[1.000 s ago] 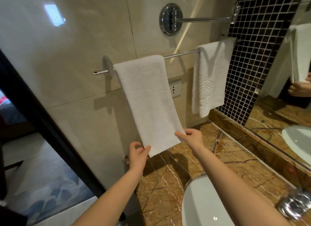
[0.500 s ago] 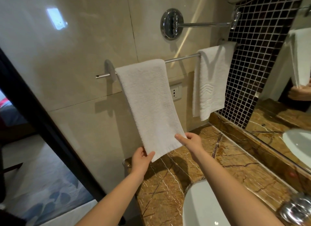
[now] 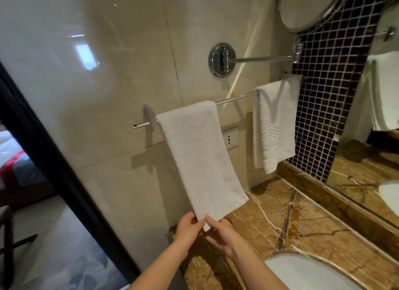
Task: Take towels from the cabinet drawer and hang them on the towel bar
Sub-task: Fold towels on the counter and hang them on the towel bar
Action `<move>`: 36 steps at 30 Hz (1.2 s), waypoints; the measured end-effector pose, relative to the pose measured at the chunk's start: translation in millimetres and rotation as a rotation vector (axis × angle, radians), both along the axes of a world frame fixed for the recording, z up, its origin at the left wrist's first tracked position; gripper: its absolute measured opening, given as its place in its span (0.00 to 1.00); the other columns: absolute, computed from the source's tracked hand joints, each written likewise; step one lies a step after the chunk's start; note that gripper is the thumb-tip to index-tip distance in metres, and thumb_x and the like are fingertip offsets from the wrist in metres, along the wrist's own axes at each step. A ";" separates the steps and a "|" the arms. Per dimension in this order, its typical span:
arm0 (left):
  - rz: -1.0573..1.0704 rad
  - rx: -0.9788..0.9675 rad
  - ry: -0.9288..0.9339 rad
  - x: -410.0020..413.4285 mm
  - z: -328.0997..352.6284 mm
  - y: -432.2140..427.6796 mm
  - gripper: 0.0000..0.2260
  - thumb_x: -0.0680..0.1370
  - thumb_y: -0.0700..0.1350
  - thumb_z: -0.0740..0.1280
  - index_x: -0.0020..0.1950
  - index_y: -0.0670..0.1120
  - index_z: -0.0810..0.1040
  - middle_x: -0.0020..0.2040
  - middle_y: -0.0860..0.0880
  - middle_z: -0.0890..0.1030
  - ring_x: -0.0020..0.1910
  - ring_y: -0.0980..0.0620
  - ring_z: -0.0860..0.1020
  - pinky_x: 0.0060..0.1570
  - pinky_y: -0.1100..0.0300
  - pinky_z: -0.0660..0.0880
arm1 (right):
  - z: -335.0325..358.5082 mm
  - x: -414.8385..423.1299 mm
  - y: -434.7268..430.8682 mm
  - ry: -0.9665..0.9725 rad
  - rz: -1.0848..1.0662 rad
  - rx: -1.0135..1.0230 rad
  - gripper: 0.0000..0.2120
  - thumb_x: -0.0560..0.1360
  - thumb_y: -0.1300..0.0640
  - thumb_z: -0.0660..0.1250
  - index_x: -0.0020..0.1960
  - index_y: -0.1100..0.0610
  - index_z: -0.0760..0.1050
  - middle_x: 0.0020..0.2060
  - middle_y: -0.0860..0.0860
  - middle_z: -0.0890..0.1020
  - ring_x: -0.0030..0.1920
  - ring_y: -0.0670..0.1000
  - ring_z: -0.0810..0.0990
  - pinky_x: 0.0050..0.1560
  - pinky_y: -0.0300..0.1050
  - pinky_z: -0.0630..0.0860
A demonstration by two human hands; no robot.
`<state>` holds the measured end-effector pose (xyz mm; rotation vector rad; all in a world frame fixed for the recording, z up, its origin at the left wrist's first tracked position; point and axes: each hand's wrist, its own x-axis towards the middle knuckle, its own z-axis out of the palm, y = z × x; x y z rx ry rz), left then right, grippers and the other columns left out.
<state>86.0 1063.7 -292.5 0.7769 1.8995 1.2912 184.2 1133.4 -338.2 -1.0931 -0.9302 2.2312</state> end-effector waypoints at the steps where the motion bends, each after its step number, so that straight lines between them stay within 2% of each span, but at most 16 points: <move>1: -0.054 -0.068 0.133 -6.3 6.1 1.0 0.02 0.75 0.41 0.70 0.44 0.46 0.77 0.43 0.47 0.82 0.42 0.51 0.80 0.41 0.62 0.77 | -0.1 -1.5 -1.1 0.011 -0.015 -0.018 0.17 0.70 0.54 0.75 0.57 0.55 0.78 0.48 0.51 0.85 0.53 0.53 0.82 0.48 0.47 0.81; 4: -0.145 -0.157 0.540 -26.0 43.2 2.4 0.05 0.72 0.48 0.70 0.40 0.51 0.75 0.39 0.52 0.79 0.39 0.53 0.78 0.36 0.61 0.72 | 2.0 -3.7 -1.4 0.136 -0.063 -0.119 0.14 0.73 0.59 0.72 0.57 0.60 0.78 0.48 0.57 0.86 0.50 0.55 0.84 0.43 0.47 0.82; 6: -0.139 -0.060 0.772 -36.7 80.8 1.4 0.02 0.74 0.48 0.68 0.44 0.53 0.76 0.40 0.54 0.78 0.41 0.52 0.79 0.37 0.60 0.73 | 5.7 -4.0 -2.0 0.178 -0.086 -0.165 0.12 0.74 0.61 0.70 0.57 0.60 0.76 0.49 0.59 0.85 0.48 0.56 0.85 0.40 0.47 0.82; 7: -0.120 0.016 0.887 -41.0 100.8 1.3 0.04 0.74 0.46 0.67 0.48 0.53 0.78 0.41 0.54 0.78 0.42 0.52 0.79 0.37 0.60 0.74 | 7.6 -4.0 -2.3 0.179 -0.089 -0.174 0.11 0.75 0.62 0.70 0.57 0.60 0.76 0.49 0.59 0.85 0.48 0.57 0.85 0.39 0.47 0.82; 9: -0.083 0.172 1.075 -48.5 141.5 2.8 0.10 0.73 0.40 0.66 0.53 0.49 0.80 0.45 0.49 0.80 0.44 0.48 0.79 0.39 0.56 0.76 | 11.5 -3.5 -2.6 0.154 -0.093 -0.176 0.12 0.74 0.64 0.70 0.57 0.61 0.76 0.50 0.60 0.84 0.47 0.56 0.85 0.37 0.46 0.82; 12: -0.012 0.322 1.305 -60.3 198.2 7.9 0.10 0.74 0.39 0.67 0.54 0.45 0.80 0.49 0.43 0.82 0.50 0.42 0.79 0.46 0.49 0.76 | 15.4 -3.4 -4.4 0.119 -0.105 -0.158 0.11 0.74 0.64 0.70 0.57 0.62 0.76 0.48 0.59 0.84 0.43 0.53 0.86 0.36 0.43 0.82; 14: 0.031 0.366 1.503 -70.4 226.4 12.0 0.11 0.73 0.39 0.68 0.55 0.43 0.79 0.49 0.41 0.80 0.49 0.39 0.78 0.46 0.48 0.74 | 16.5 -3.9 -6.2 0.090 -0.116 -0.141 0.10 0.74 0.63 0.70 0.56 0.61 0.77 0.48 0.58 0.84 0.42 0.52 0.86 0.37 0.42 0.81; 16: 0.040 0.342 1.617 -82.2 245.0 15.8 0.11 0.74 0.40 0.67 0.56 0.43 0.78 0.50 0.40 0.79 0.50 0.38 0.76 0.46 0.48 0.72 | 17.6 -3.3 -9.1 0.055 -0.124 -0.117 0.10 0.74 0.62 0.70 0.55 0.59 0.77 0.49 0.57 0.84 0.43 0.52 0.85 0.37 0.42 0.81; 18: -0.016 0.244 1.645 -90.3 255.2 20.1 0.11 0.75 0.42 0.66 0.56 0.42 0.78 0.50 0.40 0.79 0.51 0.38 0.75 0.48 0.48 0.71 | 19.7 -2.6 -12.4 0.030 -0.131 -0.096 0.09 0.75 0.61 0.70 0.54 0.58 0.78 0.48 0.56 0.84 0.42 0.50 0.84 0.38 0.42 0.82; 20: -0.111 0.165 1.648 -94.4 259.7 24.3 0.06 0.75 0.42 0.66 0.51 0.43 0.79 0.46 0.40 0.80 0.48 0.38 0.76 0.44 0.49 0.72 | 23.4 -1.2 -15.6 0.023 -0.135 -0.088 0.07 0.76 0.60 0.69 0.53 0.59 0.78 0.43 0.54 0.85 0.38 0.48 0.82 0.39 0.41 0.82; 22: -0.167 0.128 1.639 -95.1 262.5 26.0 0.05 0.75 0.41 0.65 0.46 0.42 0.79 0.41 0.41 0.80 0.43 0.40 0.76 0.39 0.50 0.72 | 27.3 0.8 -18.4 0.025 -0.140 -0.087 0.06 0.77 0.60 0.68 0.53 0.60 0.78 0.35 0.52 0.84 0.33 0.47 0.79 0.35 0.39 0.78; 24: -0.183 0.136 1.646 -96.4 264.1 26.9 0.04 0.74 0.41 0.66 0.41 0.41 0.78 0.37 0.41 0.80 0.39 0.40 0.75 0.37 0.50 0.72 | 29.6 3.1 -19.9 0.012 -0.155 -0.077 0.07 0.77 0.59 0.67 0.53 0.62 0.78 0.33 0.52 0.82 0.30 0.46 0.76 0.31 0.37 0.75; 27: -0.210 0.158 1.643 -98.6 265.0 27.9 0.06 0.73 0.40 0.68 0.36 0.40 0.76 0.33 0.42 0.78 0.35 0.41 0.74 0.34 0.50 0.71 | 31.6 7.1 -20.8 -0.006 -0.175 -0.047 0.09 0.77 0.59 0.67 0.54 0.64 0.77 0.33 0.52 0.80 0.30 0.46 0.75 0.28 0.36 0.70; 29: -0.238 0.170 1.640 -99.8 264.9 28.6 0.07 0.73 0.40 0.68 0.36 0.40 0.75 0.32 0.42 0.77 0.34 0.42 0.73 0.33 0.51 0.69 | 32.7 7.0 -21.4 -0.026 -0.174 -0.030 0.08 0.78 0.60 0.66 0.54 0.64 0.77 0.34 0.53 0.81 0.30 0.46 0.75 0.26 0.34 0.71; 33: -0.260 0.193 1.625 -104.3 264.4 34.1 0.07 0.72 0.39 0.69 0.36 0.40 0.75 0.33 0.42 0.76 0.34 0.42 0.73 0.32 0.53 0.66 | 32.9 2.7 -22.1 -0.028 -0.185 -0.037 0.06 0.78 0.64 0.65 0.54 0.64 0.78 0.37 0.54 0.82 0.32 0.47 0.77 0.30 0.35 0.74; 36: -0.260 0.214 1.608 -105.3 262.9 39.8 0.05 0.72 0.38 0.69 0.37 0.40 0.77 0.36 0.42 0.78 0.37 0.41 0.75 0.35 0.52 0.69 | 31.7 -1.5 -21.2 -0.044 -0.184 -0.031 0.06 0.78 0.63 0.65 0.53 0.63 0.78 0.37 0.54 0.82 0.32 0.46 0.77 0.32 0.36 0.74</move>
